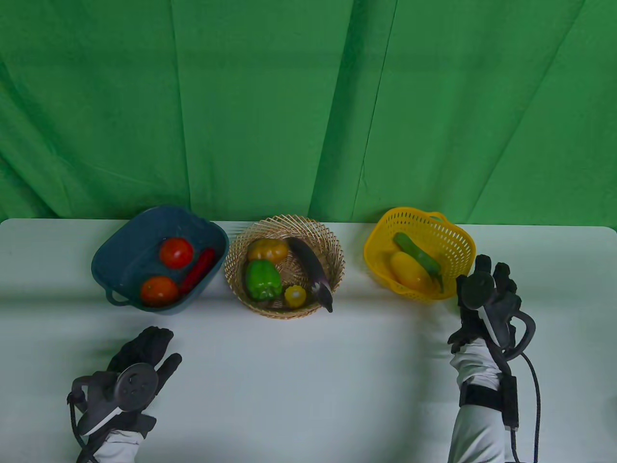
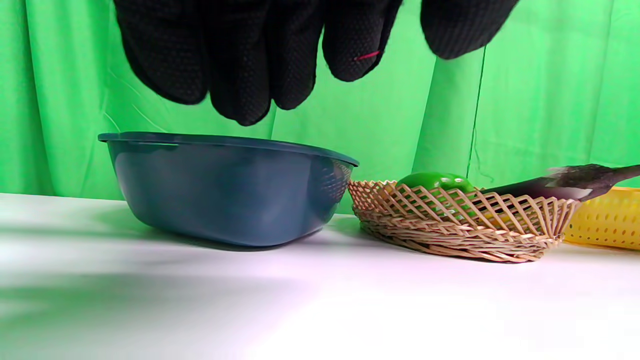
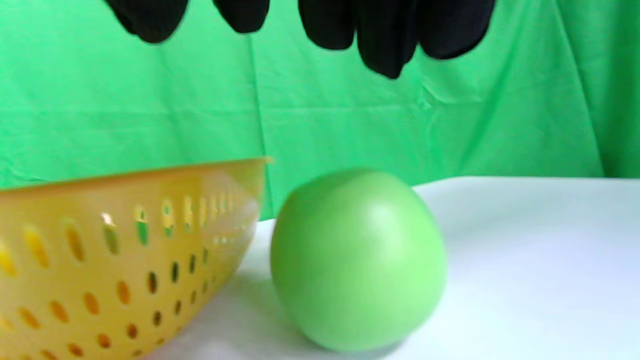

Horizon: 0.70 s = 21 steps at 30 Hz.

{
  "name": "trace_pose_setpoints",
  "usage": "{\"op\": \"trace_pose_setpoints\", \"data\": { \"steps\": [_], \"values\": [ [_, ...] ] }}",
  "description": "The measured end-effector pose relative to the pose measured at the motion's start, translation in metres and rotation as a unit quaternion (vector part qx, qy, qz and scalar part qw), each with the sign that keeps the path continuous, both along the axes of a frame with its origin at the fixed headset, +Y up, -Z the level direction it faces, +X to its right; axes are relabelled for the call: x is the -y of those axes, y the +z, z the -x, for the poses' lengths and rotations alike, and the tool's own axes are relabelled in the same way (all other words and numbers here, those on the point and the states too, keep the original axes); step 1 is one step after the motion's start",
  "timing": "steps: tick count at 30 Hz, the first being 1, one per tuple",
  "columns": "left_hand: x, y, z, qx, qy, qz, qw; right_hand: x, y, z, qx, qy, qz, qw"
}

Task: Place 10 objects into 3 containers, with green background

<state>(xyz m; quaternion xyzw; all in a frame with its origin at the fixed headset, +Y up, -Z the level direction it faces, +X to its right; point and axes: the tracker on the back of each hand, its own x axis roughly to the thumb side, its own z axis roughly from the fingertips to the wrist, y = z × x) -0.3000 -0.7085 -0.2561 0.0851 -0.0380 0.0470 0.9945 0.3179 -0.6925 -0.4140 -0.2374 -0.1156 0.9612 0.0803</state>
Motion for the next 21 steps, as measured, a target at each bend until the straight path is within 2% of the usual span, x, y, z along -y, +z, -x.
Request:
{"op": "trace_pose_setpoints", "data": {
  "steps": [7,11,21],
  "values": [
    [0.000,0.000,0.001,-0.005,-0.002,0.004,1.000,0.024,0.000,-0.024,0.030,-0.052,0.025,0.998],
    [0.000,0.000,0.001,-0.005,-0.003,0.005,1.000,0.040,-0.002,-0.033,0.017,-0.096,0.071,0.993],
    [0.000,0.001,0.000,-0.007,-0.007,0.014,1.000,0.058,-0.009,-0.033,0.007,-0.064,0.151,0.986]
  ]
}}
